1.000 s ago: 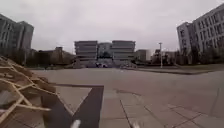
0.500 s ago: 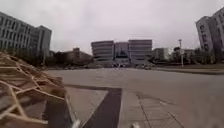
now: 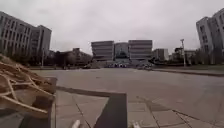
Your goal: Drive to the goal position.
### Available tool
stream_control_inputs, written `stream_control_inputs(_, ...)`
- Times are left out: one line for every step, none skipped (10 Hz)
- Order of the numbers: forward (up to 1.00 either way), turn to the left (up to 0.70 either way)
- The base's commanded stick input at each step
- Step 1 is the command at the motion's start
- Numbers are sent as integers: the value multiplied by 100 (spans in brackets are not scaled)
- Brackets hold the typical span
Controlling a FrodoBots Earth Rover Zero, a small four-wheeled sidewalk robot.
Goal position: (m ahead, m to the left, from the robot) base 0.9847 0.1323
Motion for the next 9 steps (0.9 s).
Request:
stream_control_inputs(100,0)
stream_control_inputs(100,0)
stream_control_inputs(100,34)
stream_control_inputs(100,16)
stream_control_inputs(100,2)
stream_control_inputs(100,6)
stream_control_inputs(100,10)
stream_control_inputs(100,14)
stream_control_inputs(100,31)
